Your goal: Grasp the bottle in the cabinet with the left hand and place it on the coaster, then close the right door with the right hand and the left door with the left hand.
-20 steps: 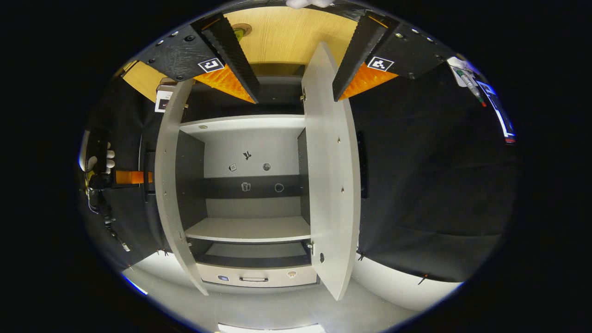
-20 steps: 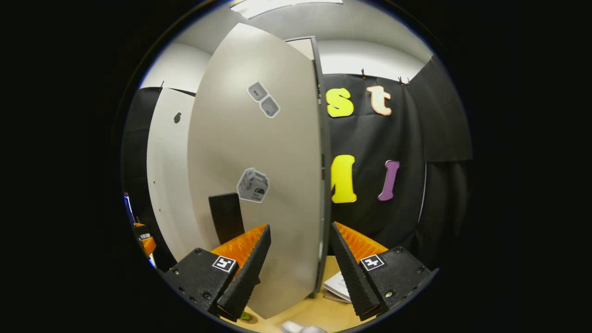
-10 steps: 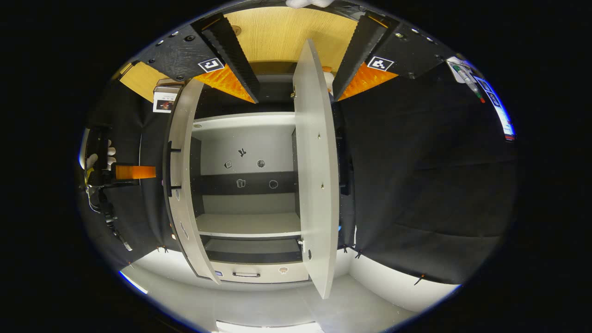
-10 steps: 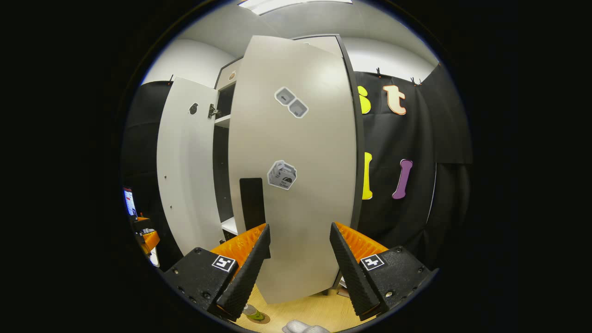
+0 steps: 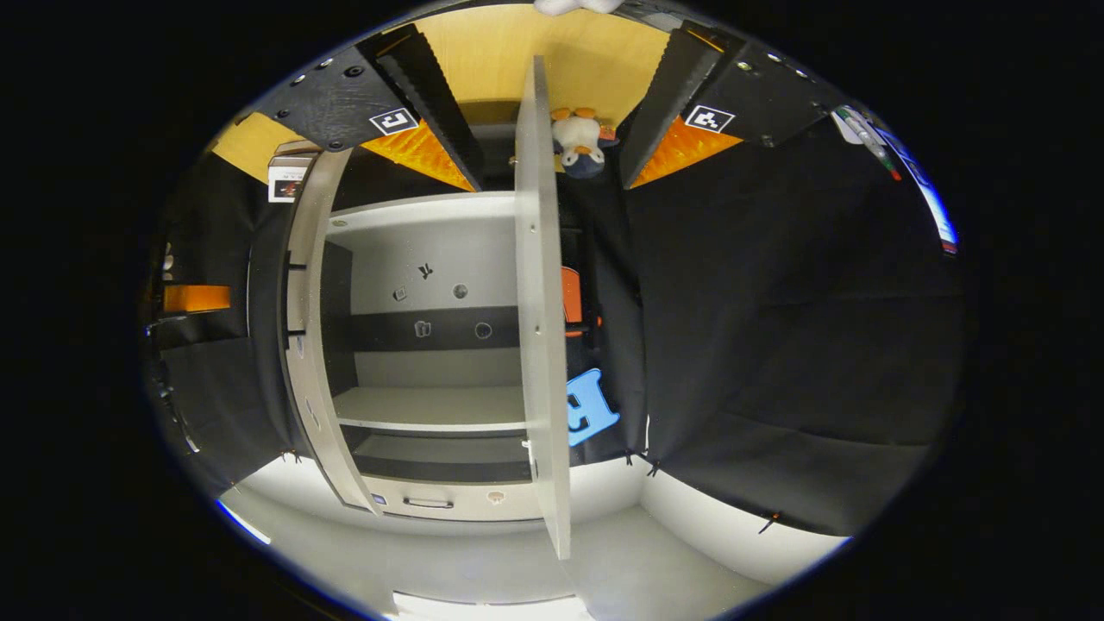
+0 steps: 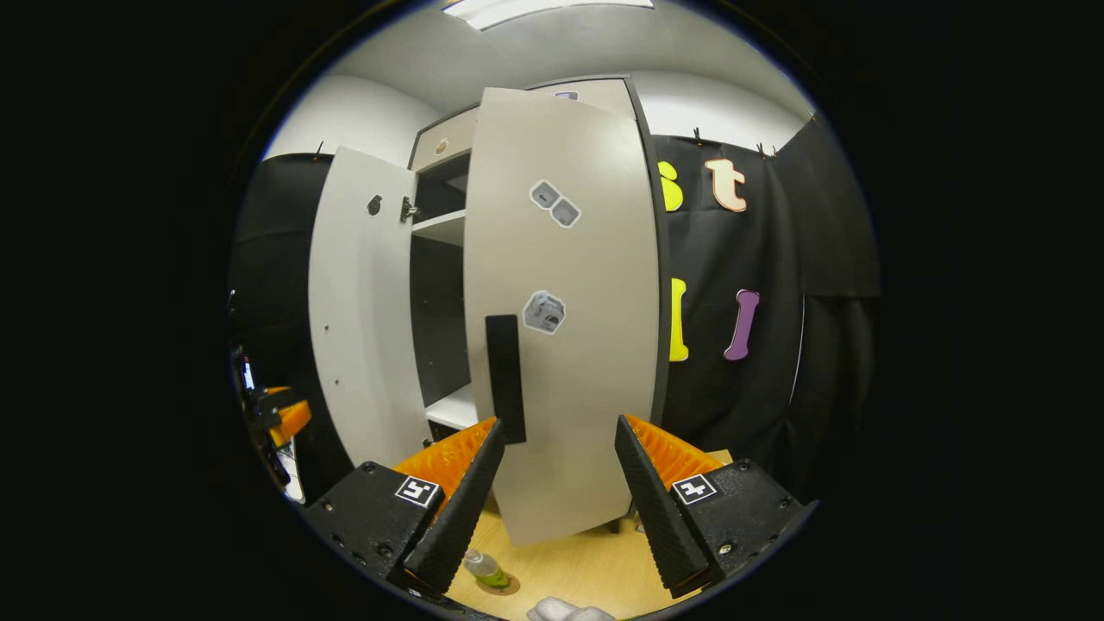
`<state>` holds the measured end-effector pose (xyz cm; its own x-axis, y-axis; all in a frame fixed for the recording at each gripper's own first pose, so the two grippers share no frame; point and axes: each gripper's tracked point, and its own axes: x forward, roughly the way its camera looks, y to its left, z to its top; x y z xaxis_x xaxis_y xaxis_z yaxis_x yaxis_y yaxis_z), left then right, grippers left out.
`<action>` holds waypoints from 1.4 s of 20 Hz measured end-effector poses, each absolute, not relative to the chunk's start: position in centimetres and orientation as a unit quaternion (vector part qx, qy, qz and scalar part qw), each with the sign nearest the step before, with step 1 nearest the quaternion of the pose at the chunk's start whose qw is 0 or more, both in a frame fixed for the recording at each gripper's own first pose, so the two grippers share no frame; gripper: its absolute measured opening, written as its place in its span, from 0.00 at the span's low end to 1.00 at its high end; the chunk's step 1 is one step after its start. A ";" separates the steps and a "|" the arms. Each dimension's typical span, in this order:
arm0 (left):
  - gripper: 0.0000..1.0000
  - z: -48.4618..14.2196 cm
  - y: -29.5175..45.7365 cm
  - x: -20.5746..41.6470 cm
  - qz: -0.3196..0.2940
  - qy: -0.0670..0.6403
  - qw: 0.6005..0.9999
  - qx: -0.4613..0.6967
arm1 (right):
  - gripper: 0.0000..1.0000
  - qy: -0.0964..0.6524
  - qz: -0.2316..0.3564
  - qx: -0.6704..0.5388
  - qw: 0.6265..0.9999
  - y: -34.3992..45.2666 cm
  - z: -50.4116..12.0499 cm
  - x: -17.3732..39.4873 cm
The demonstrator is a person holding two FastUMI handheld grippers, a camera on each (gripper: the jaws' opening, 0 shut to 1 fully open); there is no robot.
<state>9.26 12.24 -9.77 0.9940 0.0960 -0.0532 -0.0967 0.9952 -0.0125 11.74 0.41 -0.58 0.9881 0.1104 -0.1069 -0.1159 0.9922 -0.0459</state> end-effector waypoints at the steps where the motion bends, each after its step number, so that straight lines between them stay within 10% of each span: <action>1: 0.96 -9.4 13.4 9.6 0.055 0.022 0.998 -0.007 | 0.81 0.056 0.057 -0.024 0.997 0.6 -0.9 11.2; 28: 0.92 -7.6 23.4 21.5 0.083 0.014 0.996 -0.013 | 0.81 0.108 0.049 0.009 0.993 1.2 -4.7 5.2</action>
